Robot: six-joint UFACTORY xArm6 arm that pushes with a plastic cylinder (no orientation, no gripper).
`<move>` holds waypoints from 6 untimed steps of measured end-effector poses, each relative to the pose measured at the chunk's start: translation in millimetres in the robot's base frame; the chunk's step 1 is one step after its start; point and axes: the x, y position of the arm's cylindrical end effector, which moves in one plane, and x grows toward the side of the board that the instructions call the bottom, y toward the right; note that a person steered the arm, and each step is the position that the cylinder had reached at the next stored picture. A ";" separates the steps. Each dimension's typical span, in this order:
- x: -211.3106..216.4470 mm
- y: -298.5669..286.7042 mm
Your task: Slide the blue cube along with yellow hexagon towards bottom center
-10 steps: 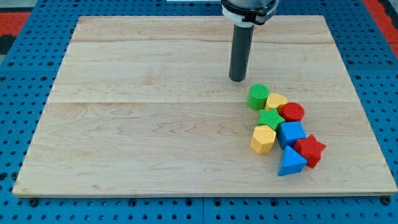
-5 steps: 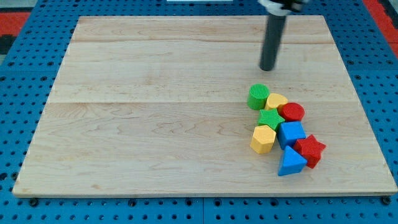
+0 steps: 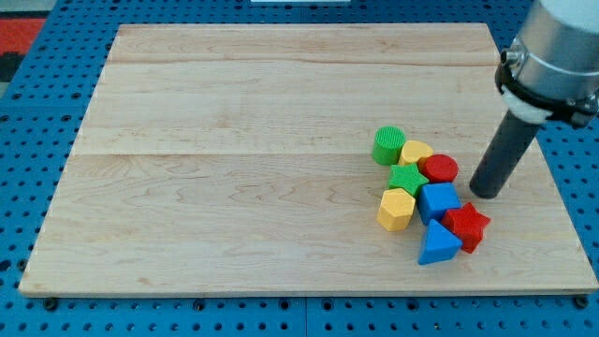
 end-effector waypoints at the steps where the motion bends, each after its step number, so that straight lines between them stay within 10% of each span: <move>1: 23.1 -42.1; 6: 0.5 -130.2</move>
